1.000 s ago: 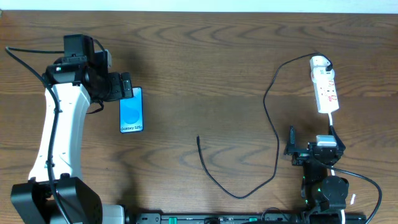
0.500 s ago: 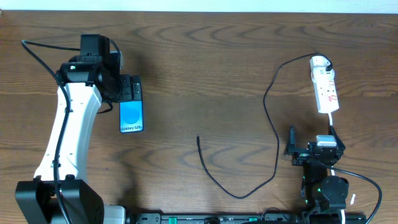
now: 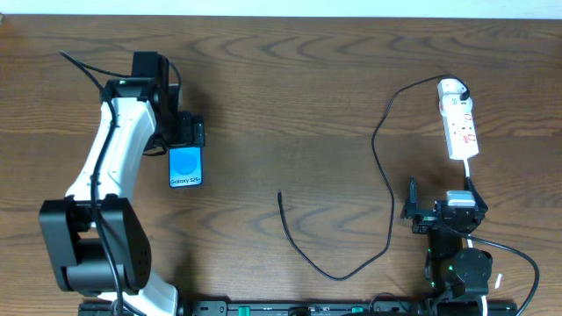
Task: Plug charger to phone and switch on socket
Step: 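Lower the left gripper down onto the phone's bottom edge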
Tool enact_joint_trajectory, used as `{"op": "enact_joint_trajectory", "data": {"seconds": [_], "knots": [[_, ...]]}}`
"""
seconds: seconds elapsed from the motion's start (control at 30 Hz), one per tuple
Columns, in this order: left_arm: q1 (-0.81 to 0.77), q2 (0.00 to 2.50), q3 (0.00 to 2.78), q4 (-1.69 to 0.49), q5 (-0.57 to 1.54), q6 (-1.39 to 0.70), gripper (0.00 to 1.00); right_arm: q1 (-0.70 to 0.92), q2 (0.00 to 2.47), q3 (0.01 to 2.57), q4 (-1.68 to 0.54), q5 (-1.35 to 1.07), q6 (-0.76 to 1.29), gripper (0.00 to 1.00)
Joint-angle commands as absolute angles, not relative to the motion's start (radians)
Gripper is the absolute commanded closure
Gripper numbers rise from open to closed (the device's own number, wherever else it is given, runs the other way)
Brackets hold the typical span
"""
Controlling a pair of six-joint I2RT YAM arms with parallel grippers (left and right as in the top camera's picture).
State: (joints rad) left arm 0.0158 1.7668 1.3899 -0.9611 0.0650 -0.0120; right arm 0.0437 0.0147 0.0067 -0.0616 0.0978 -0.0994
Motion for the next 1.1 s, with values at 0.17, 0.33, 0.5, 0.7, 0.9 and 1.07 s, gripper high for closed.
{"op": "enact_joint_trajectory", "data": {"seconds": [0.17, 0.33, 0.5, 0.7, 0.9, 1.07], "knots": [[0.015, 1.829, 1.408, -0.949, 0.070, -0.023, 0.02, 0.054, 0.009, 0.006, -0.065, 0.095, -0.113, 0.01], [0.015, 1.880, 1.408, -0.949, 0.070, -0.024, 0.02, 0.054, 0.009, 0.006, -0.065, 0.095, -0.113, 0.00], [0.015, 1.925, 1.408, -0.933, 0.069, -0.024, 0.02, 0.054, 0.009, 0.006, -0.065, 0.095, -0.113, 0.01], [0.015, 1.970, 1.408, -0.902, 0.069, -0.024, 0.02, 0.054, 0.009, 0.006, -0.065, 0.095, -0.113, 0.01], [0.015, 1.997, 1.405, -0.871, 0.060, -0.024, 0.02, 0.054, 0.009, 0.006, -0.065, 0.095, -0.113, 0.01], [0.015, 2.017, 1.395, -0.839, 0.059, -0.024, 0.02, 0.054, 0.009, 0.006, -0.065, 0.095, -0.113, 0.01]]}}
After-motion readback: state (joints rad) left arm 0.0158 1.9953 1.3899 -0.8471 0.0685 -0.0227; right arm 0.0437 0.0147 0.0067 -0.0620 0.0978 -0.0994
